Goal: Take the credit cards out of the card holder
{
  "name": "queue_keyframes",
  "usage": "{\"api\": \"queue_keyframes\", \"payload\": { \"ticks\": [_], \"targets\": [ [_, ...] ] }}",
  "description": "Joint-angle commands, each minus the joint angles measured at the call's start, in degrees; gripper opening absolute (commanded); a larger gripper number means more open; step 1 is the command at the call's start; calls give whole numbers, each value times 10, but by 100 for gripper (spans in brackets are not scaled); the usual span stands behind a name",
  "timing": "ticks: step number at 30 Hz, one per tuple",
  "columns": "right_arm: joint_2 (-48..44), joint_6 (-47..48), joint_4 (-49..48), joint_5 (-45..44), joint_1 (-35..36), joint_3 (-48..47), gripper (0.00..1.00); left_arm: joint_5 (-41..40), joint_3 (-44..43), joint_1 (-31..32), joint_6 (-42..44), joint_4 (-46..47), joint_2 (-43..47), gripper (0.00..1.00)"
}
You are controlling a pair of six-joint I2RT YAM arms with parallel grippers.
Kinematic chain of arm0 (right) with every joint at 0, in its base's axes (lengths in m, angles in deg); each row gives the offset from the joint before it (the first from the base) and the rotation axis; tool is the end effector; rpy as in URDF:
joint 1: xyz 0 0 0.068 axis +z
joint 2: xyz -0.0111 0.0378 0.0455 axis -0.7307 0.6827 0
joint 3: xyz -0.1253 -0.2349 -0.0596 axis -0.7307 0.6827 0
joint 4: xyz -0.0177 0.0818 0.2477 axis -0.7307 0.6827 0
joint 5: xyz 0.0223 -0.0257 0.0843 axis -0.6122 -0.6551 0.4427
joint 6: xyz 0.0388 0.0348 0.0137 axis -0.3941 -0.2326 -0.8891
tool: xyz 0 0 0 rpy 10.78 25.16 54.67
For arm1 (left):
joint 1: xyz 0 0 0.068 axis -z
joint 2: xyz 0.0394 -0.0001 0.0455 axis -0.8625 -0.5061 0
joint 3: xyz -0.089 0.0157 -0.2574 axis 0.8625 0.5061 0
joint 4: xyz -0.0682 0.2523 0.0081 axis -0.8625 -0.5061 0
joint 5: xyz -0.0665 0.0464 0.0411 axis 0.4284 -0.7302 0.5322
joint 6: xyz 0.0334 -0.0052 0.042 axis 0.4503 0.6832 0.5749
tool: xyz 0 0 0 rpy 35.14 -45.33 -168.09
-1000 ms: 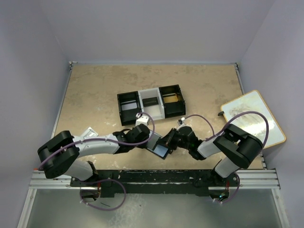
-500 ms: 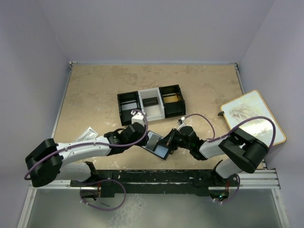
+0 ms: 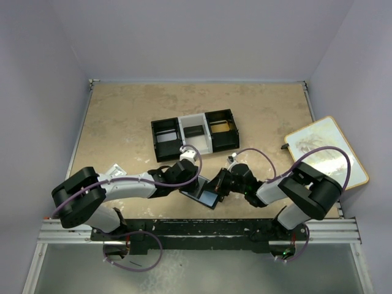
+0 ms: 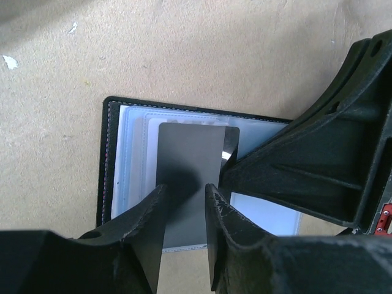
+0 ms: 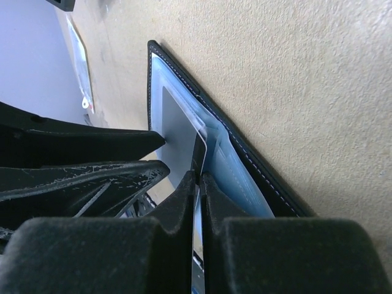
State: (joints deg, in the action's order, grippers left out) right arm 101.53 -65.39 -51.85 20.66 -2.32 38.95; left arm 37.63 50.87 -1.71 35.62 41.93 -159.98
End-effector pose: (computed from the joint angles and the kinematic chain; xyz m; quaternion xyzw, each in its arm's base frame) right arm 0.1597 0.1691 0.1103 0.1411 0.8277 0.5065 0.1961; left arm 0.1508 -0.2289 0.1597 0.0858 0.9229 -0.2346 0.2929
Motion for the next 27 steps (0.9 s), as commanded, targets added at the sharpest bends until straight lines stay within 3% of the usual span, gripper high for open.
{"api": "queue_keyframes", "payload": {
  "ticks": [1,9,13,17,24,27],
  "targets": [
    [-12,16,17,2,1,1,6,-36,-12,3,-17,-19,0,27],
    [-38,5,40,-9,1,15,6,-48,19,3,-35,-12,17,26],
    [-88,2,105,-89,7,12,6,-50,14,3,-34,-27,18,25],
    [-127,4,147,-104,9,14,8,-46,9,3,-33,-34,22,25],
    [-112,10,114,-69,9,11,17,-26,6,3,-27,-26,17,24],
    [-89,3,83,-60,9,13,26,-22,5,2,-26,-26,16,24]
  ]
}}
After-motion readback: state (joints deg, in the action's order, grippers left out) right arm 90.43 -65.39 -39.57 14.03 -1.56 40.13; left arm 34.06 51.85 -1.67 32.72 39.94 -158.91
